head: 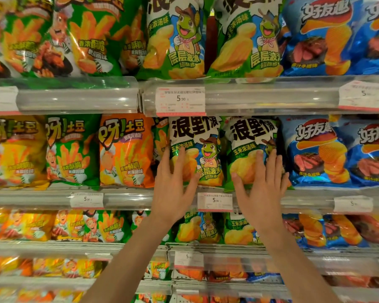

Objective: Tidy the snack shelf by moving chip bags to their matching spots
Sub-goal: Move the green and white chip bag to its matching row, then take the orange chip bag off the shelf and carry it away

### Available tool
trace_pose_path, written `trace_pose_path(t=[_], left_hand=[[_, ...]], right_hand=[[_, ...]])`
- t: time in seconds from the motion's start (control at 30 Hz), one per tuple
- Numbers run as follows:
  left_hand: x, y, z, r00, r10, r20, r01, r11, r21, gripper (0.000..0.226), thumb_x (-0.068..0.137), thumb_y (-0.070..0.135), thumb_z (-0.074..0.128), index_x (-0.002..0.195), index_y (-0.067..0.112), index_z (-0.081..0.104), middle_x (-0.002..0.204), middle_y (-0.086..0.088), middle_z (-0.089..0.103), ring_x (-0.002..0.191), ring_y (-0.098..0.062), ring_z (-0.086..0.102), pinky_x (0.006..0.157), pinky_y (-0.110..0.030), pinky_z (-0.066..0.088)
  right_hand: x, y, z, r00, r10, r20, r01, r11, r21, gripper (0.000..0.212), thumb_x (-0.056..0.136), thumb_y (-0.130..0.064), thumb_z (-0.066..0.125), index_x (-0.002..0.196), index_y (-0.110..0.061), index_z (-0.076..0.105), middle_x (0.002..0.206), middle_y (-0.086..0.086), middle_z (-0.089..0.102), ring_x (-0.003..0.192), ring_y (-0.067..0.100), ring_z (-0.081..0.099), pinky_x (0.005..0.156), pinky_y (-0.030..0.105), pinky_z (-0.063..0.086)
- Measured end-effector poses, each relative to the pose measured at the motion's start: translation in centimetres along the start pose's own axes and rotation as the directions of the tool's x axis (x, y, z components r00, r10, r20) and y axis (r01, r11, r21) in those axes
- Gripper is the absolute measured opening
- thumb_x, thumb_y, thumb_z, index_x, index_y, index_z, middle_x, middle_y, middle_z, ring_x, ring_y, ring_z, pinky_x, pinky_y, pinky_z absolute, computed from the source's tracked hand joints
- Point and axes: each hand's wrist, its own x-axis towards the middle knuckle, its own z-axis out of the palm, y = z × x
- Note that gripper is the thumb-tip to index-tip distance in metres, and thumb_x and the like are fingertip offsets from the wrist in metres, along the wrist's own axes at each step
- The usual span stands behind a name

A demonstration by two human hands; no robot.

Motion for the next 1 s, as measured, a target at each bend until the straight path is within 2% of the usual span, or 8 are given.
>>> trace_pose_path(t=[0.2, 0.37, 0.5, 0.57, 0.63, 0.7, 0.8, 1.0], left_hand=[[-4.4, -1.4, -1.2, 0.995, -0.013, 0.096, 0.016, 0.999, -0.029, 0.063, 0.103, 0.051, 0.045, 0.16, 0.031, 0.027, 0.17, 0.002, 0.017, 0.156, -0.018, 0.017, 0.118, -0.052, 0.039], [-7.7, -2.3, -2.7, 0.992, -0.014, 0.122, 0.021, 0.998, -0.052, 0.061, 0.101, 0.052, 0.046, 0.154, 0.022, 0.043, 0.164, 0.001, 0.033, 0.152, -0.016, 0.03, 0.12, -0.035, 0.032], [-10.0, -4.2, -3.6, 0.991, -0.027, 0.13, 0.043, 0.991, -0.126, 0.054, 0.102, 0.041, 0.054, 0.152, 0.022, 0.047, 0.162, 0.004, 0.035, 0.151, -0.012, 0.03, 0.12, -0.032, 0.03], [-11.0, -5.4, -4.2, 0.99, -0.022, 0.137, 0.044, 0.986, -0.16, 0.053, 0.102, 0.041, 0.055, 0.152, 0.024, 0.047, 0.16, 0.006, 0.039, 0.15, -0.01, 0.032, 0.121, -0.035, 0.033], [-12.1, -6.8, -5.3, 0.985, -0.048, 0.167, 0.087, 0.967, -0.241, 0.05, 0.103, 0.04, 0.056, 0.151, 0.029, 0.046, 0.156, 0.013, 0.04, 0.146, -0.004, 0.036, 0.119, -0.036, 0.037], [-13.3, -8.4, -6.5, 0.971, -0.111, 0.213, 0.173, 0.937, -0.302, 0.048, 0.103, 0.041, 0.057, 0.149, 0.036, 0.045, 0.149, 0.018, 0.043, 0.136, -0.001, 0.045, 0.112, -0.04, 0.046], [-15.0, -11.9, -8.7, 0.952, -0.145, 0.269, 0.234, 0.912, -0.338, 0.049, 0.102, 0.046, 0.056, 0.148, 0.045, 0.042, 0.137, 0.036, 0.044, 0.126, 0.001, 0.054, 0.099, -0.044, 0.055], [-16.2, -18.6, -13.8, 0.939, -0.182, 0.29, 0.281, 0.894, -0.349, 0.047, 0.098, 0.055, 0.054, 0.144, 0.05, 0.042, 0.143, 0.017, 0.056, 0.12, 0.002, 0.059, 0.098, -0.034, 0.055]], right_hand=[[-4.6, -0.9, 0.3, 0.999, -0.025, 0.047, 0.021, 0.996, 0.092, 0.076, 0.097, -0.054, 0.043, 0.159, -0.011, 0.03, 0.171, 0.018, 0.002, 0.158, 0.033, -0.005, 0.125, 0.057, 0.0], [-8.5, -2.5, 0.2, 0.993, 0.01, 0.117, -0.036, 0.975, 0.218, 0.072, 0.098, -0.047, 0.058, 0.157, -0.011, 0.035, 0.172, 0.012, 0.002, 0.158, 0.029, 0.001, 0.123, 0.058, 0.017], [-12.4, -4.2, -0.2, 0.964, 0.046, 0.263, -0.119, 0.955, 0.271, 0.076, 0.095, -0.058, 0.048, 0.161, -0.026, 0.026, 0.172, -0.002, 0.005, 0.157, 0.013, 0.004, 0.123, 0.045, 0.022], [-14.3, -5.4, -0.5, 0.929, 0.095, 0.358, -0.204, 0.938, 0.28, 0.079, 0.092, -0.062, 0.045, 0.161, -0.034, 0.018, 0.171, -0.008, 0.012, 0.15, 0.002, 0.011, 0.12, 0.036, 0.023], [-16.1, -6.6, -0.2, 0.896, 0.134, 0.424, -0.279, 0.912, 0.302, 0.078, 0.091, -0.063, 0.046, 0.16, -0.039, 0.019, 0.166, -0.008, 0.027, 0.147, 0.007, 0.032, 0.119, 0.038, 0.033], [-17.6, -7.9, 0.3, 0.869, 0.192, 0.456, -0.357, 0.882, 0.309, 0.073, 0.094, -0.058, 0.052, 0.158, -0.042, 0.021, 0.157, -0.01, 0.043, 0.121, 0.005, 0.062, 0.104, 0.044, 0.052], [-19.5, -11.0, 1.2, 0.846, 0.293, 0.445, -0.436, 0.86, 0.263, 0.069, 0.096, -0.041, 0.063, 0.157, -0.038, 0.03, 0.126, -0.015, 0.065, 0.081, -0.008, 0.066, 0.078, 0.025, 0.057], [-22.4, -17.5, 3.9, 0.866, 0.3, 0.399, -0.41, 0.883, 0.227, 0.068, 0.095, -0.043, 0.062, 0.155, -0.023, 0.037, 0.1, -0.016, 0.069, 0.077, -0.008, 0.066, 0.06, 0.008, 0.049]])
